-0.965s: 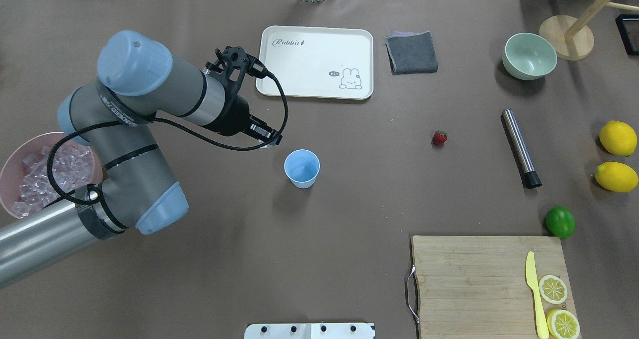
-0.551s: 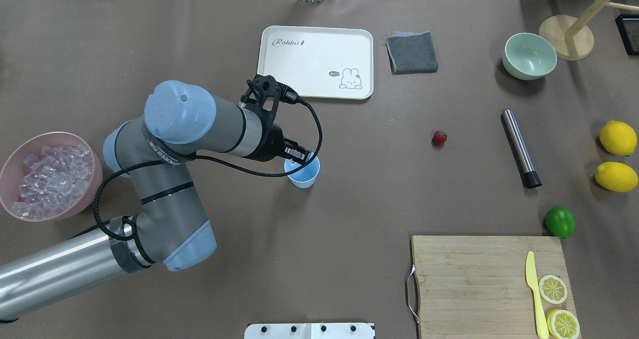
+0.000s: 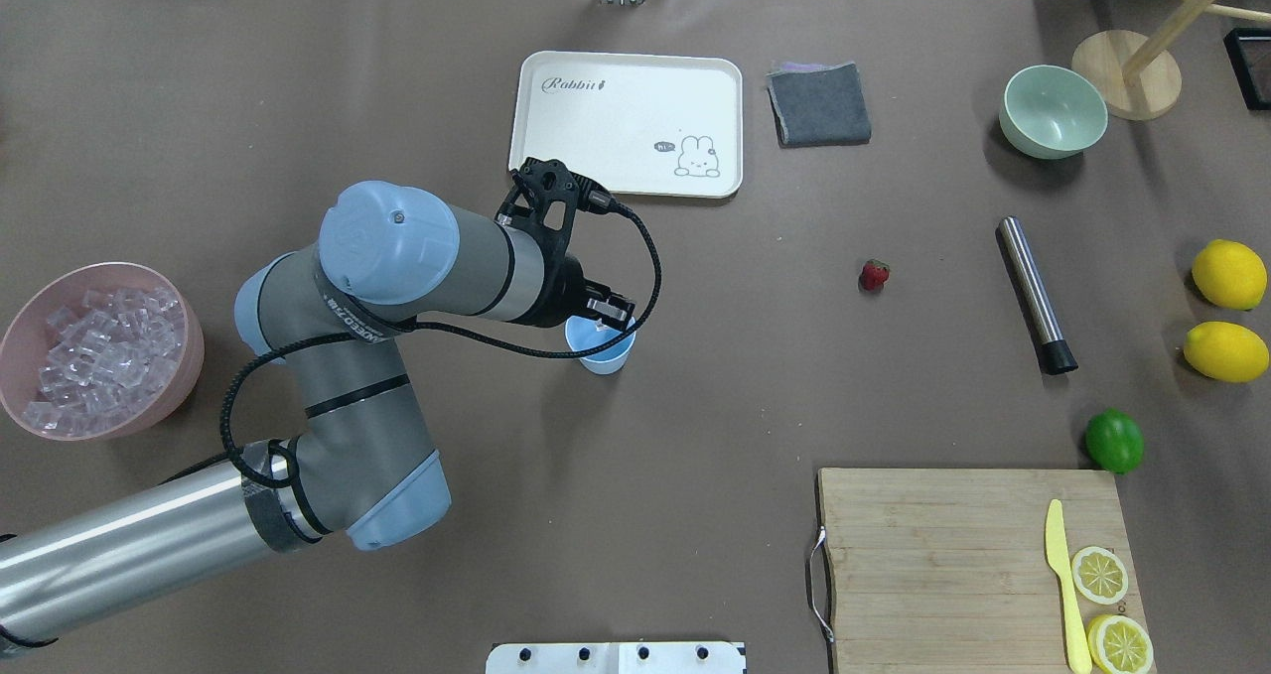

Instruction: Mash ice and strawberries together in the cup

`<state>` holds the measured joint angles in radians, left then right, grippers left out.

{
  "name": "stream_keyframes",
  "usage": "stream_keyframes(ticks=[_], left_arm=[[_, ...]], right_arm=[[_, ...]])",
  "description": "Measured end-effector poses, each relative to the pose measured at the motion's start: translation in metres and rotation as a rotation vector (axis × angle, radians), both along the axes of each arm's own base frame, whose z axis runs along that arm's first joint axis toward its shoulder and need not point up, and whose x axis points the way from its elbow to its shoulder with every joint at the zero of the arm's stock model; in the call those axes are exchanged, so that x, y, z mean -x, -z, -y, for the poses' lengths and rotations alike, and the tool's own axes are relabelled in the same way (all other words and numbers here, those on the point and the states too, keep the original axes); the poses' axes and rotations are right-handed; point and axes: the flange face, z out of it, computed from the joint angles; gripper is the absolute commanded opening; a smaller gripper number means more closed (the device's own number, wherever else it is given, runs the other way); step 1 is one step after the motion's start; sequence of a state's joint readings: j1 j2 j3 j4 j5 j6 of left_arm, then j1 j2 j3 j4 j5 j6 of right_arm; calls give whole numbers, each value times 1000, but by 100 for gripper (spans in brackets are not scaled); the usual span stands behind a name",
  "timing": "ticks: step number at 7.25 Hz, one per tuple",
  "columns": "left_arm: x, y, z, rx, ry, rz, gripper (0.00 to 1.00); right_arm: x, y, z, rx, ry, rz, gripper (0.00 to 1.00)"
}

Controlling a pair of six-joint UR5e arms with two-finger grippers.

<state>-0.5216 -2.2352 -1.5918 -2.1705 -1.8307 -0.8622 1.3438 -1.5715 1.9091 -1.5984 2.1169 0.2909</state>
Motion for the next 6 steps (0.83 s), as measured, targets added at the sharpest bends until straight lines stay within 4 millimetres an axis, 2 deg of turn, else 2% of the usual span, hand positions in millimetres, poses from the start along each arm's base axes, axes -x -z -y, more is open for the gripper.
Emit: stream_keyframes(ticks=[1,5,6], left_arm=[[-1,-3,1,-7,1,-9,94],[2,-3,2,-28,2,-44,96],[11,-1,9,-29,0,-52,96]], right_arm=[[0,-1,-1,3,0,-1,100],[-1,-5,-4,9,0,-2,100],[-1,-5,-4,10,1,-2,100]])
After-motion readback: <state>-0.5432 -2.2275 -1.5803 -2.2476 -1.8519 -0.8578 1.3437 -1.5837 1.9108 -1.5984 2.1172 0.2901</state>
